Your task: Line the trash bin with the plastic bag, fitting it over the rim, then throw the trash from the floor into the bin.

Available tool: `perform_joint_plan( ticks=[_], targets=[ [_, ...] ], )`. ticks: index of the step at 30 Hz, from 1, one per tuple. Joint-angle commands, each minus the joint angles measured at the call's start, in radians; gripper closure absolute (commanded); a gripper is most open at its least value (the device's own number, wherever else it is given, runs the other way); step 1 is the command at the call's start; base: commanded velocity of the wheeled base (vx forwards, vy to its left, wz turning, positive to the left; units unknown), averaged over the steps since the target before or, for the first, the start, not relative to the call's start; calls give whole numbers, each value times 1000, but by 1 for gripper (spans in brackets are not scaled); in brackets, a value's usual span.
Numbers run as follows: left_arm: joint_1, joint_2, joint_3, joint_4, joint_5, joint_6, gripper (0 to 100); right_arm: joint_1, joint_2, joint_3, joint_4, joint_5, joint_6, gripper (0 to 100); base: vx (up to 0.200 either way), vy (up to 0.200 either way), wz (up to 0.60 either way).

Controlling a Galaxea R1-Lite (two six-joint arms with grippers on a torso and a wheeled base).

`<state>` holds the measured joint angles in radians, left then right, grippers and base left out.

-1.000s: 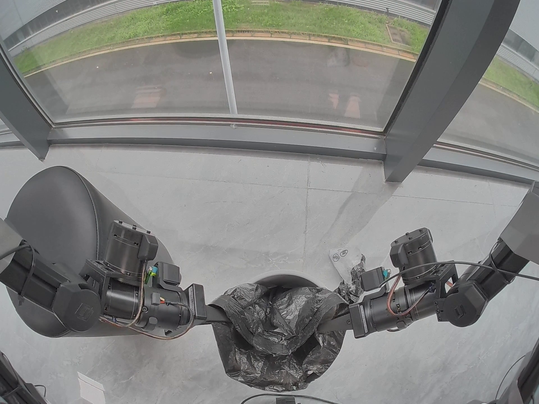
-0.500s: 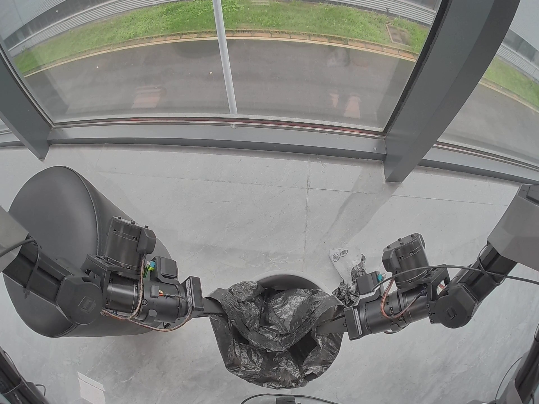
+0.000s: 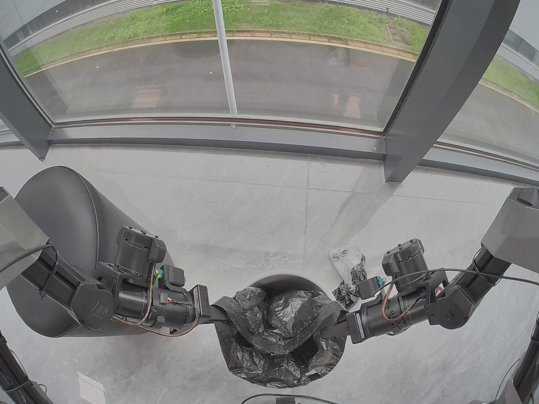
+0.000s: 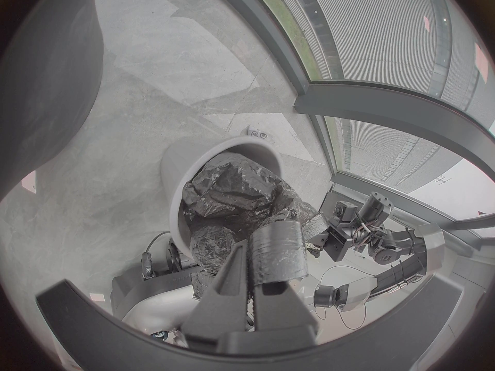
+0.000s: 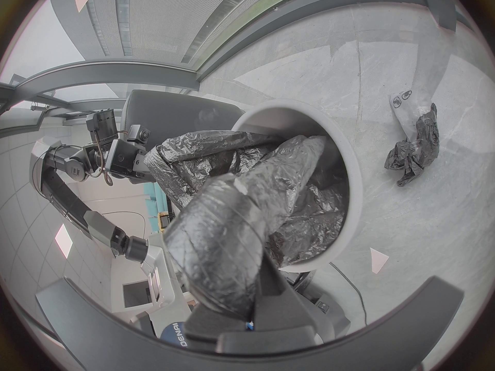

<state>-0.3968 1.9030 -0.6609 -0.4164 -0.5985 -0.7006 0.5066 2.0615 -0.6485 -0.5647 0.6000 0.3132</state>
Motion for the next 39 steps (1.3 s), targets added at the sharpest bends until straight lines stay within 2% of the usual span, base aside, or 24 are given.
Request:
perform_joint_plan(
  ticks=[1,10,12,14,15,16,18,24,39],
  targets=[
    [-2,1,29,1,-1,0,100,-13,2,23,0,1,-25,100,0,0,0],
    [-11,7,52,1,-1,1,100,-8,3,66,2,0,-68,100,0,0,0],
    [-13,7,63,-1,-3,1,100,-7,5,78,0,-19,-72,100,0,0,0],
    [-17,7,67,-1,-1,1,100,1,11,84,0,-71,-82,100,0,0,0],
    [-17,7,67,-1,-1,1,100,1,11,84,0,-71,-82,100,0,0,0],
    [-20,8,72,-1,-3,1,100,7,23,86,-1,-115,-91,100,0,0,0],
    [-20,8,73,-1,-1,1,100,10,25,87,-1,-135,-100,100,0,0,0],
    [-24,5,95,-1,-1,3,100,9,26,99,0,-140,-138,100,0,0,0],
    [-33,7,133,-28,-1,27,100,10,28,104,-1,-146,-158,100,0,0,0]
  ],
)
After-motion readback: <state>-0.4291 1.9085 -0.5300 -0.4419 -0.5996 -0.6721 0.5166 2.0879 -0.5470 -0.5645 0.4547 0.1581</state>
